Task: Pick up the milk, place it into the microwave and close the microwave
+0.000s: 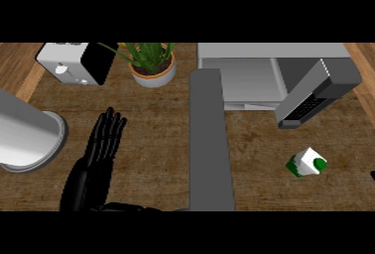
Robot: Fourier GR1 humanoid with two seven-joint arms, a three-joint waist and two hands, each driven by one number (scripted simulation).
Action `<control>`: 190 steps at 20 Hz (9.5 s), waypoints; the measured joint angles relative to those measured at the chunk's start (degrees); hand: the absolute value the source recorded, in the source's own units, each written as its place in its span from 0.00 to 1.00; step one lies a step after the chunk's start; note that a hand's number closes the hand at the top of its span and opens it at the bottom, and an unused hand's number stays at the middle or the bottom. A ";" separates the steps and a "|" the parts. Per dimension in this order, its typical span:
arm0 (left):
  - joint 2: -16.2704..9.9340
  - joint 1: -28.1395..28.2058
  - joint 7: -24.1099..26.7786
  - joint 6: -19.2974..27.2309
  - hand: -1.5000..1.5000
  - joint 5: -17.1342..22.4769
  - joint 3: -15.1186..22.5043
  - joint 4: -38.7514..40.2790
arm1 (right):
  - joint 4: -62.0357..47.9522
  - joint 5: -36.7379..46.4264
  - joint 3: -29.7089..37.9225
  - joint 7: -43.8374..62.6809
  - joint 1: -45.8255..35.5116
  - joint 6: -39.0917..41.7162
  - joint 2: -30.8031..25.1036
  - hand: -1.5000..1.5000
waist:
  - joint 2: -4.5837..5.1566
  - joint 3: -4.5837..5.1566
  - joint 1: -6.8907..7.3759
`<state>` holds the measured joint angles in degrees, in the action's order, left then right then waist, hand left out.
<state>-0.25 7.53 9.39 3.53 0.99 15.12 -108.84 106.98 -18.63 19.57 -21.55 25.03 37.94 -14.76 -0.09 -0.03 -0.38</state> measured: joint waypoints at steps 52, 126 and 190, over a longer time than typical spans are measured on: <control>-10.61 12.89 14.08 -6.32 0.00 11.38 -0.43 2.80 | -85.62 30.35 -0.95 -39.69 -43.53 -31.60 -4.80 1.00 | 0.11 0.33 1.81; -12.89 5.94 11.77 -16.13 0.00 9.92 -11.98 10.95 | -102.51 36.77 -13.19 -8.24 -81.73 -87.79 -1.38 0.00 | 2.83 -0.23 6.76; -9.84 -0.29 8.31 -19.13 1.00 -5.61 1.83 16.33 | -68.87 16.09 -5.44 -36.53 -33.72 -29.98 8.44 0.00 | -0.38 0.14 -1.27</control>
<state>-10.09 7.25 17.69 -15.61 -4.62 16.95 -92.51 38.11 -2.54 14.13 -58.08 -8.69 7.96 -6.32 -0.47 0.11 -1.65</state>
